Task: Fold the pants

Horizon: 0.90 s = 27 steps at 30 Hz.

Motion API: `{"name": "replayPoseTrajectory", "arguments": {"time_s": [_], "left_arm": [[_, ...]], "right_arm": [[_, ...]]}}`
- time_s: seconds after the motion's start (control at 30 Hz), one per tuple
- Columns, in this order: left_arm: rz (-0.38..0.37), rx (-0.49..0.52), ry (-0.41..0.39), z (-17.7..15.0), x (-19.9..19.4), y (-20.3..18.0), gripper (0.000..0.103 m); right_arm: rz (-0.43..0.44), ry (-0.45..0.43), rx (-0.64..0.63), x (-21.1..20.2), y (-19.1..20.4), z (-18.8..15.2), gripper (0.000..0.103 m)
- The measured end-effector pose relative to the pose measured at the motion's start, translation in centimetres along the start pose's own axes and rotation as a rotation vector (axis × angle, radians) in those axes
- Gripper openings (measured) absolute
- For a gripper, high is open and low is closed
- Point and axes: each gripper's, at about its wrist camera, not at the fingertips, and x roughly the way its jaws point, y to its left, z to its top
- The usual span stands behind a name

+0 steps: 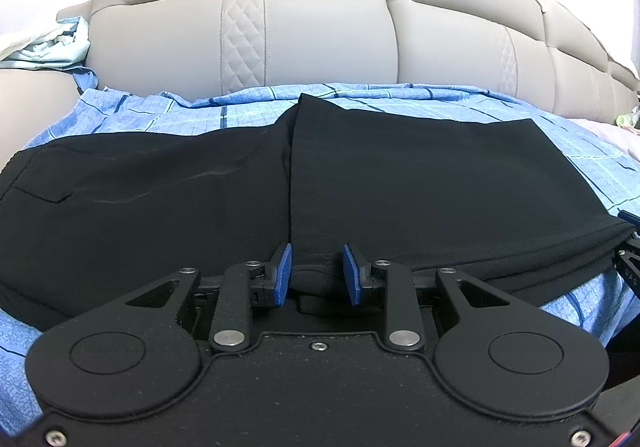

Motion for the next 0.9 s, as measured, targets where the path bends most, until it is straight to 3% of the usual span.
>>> {"name": "replayPoseTrajectory", "arguments": {"time_s": [0.23,0.43,0.63,0.7,0.77,0.9], "left_arm": [[-0.022,0.036,0.002,-0.4,-0.3,-0.8,0.031],[-0.028,0.038,0.002,-0.4,-0.4,-0.7,0.031],[-0.03,0.028,0.006,-0.4,-0.5,-0.5,0.031],[-0.024,0.03,0.007,-0.3,-0.5,-0.5,0.035],[-0.001,0.051,0.001,-0.3,-0.6,-0.7,0.048],[0.017,0.078,-0.032,-0.1,-1.4,-0.7,0.065]], "right_arm": [[-0.016,-0.054,-0.107,0.3,-1.6,0.1,0.052],[-0.057,-0.056,-0.156,0.9,-0.2,-0.6,0.055],[0.025,-0.019,-0.077,-0.4,-1.3,0.4,0.074],[0.08,-0.005,-0.021,-1.4,-2.0,0.9,0.078],[0.121,-0.003,0.003,-2.2,-2.1,1.3,0.081],[0.207,-0.033,0.057,-4.6,-1.9,2.3,0.087]]}}
